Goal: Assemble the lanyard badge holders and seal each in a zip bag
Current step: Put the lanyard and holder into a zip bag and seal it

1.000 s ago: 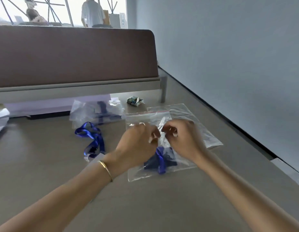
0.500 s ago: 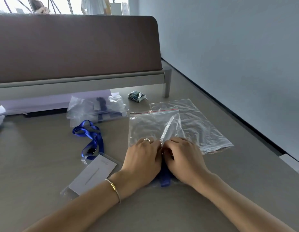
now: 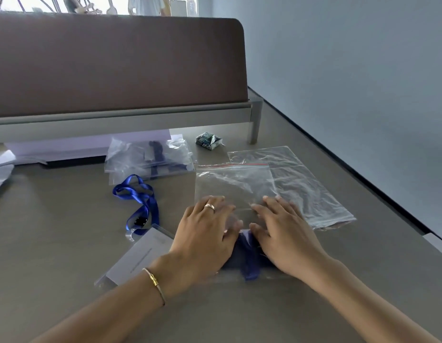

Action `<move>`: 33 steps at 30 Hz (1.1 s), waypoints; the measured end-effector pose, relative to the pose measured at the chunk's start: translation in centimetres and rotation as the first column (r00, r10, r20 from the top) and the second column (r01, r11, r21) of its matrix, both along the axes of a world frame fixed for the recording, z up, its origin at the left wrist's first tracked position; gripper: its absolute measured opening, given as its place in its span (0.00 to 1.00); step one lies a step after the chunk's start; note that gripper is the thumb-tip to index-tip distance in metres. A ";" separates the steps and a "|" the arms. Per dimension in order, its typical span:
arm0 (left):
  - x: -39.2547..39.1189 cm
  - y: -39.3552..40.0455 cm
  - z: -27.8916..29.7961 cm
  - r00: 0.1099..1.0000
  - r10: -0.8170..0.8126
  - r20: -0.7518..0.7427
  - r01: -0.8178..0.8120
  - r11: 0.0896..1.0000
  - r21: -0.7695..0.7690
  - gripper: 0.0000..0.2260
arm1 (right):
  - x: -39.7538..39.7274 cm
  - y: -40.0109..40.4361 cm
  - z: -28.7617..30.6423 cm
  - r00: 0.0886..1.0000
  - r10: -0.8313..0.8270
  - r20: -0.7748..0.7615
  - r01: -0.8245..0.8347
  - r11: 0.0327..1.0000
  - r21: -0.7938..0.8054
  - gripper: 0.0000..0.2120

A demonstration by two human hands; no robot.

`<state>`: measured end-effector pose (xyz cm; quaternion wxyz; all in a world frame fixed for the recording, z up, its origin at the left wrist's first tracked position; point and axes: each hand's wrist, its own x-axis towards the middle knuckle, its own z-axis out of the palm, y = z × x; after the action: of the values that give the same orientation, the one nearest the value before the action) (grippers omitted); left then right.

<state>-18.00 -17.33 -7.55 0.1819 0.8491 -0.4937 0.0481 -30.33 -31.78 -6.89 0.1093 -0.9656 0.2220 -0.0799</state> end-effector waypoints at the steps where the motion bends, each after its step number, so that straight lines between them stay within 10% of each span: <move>1: 0.6 -0.5 0.6 0.999 -0.005 0.041 0.007 0.998 -0.065 0.19 | 0.6 -0.2 0.6 0.998 0.009 0.065 -0.006 0.999 -0.039 0.21; 9: 4.4 -5.0 0.7 0.999 -0.012 0.041 0.012 1.000 0.005 0.09 | 6.3 -1.6 0.0 0.991 0.084 0.103 -0.082 0.996 -0.019 0.15; 19: 5.9 -4.3 -1.3 0.984 0.155 -0.087 -0.135 0.971 0.199 0.32 | 6.2 -3.1 -1.3 0.995 -0.083 -0.050 0.087 0.992 0.094 0.29; 24: 6.6 -5.2 0.6 0.995 0.004 0.097 0.000 0.999 -0.042 0.19 | 7.8 -3.6 0.6 0.983 -0.028 0.182 0.027 1.000 0.009 0.16; 33: 9.1 -7.7 -1.6 0.998 0.068 -0.002 -0.068 0.998 0.002 0.19 | 9.1 -6.9 -1.3 0.992 -0.035 -0.120 0.038 0.999 0.025 0.29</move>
<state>-8.93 -25.03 -9.16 0.1801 0.8656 -0.4642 0.0529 -21.19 -38.64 -8.21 0.1075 -0.9629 0.2466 -0.0210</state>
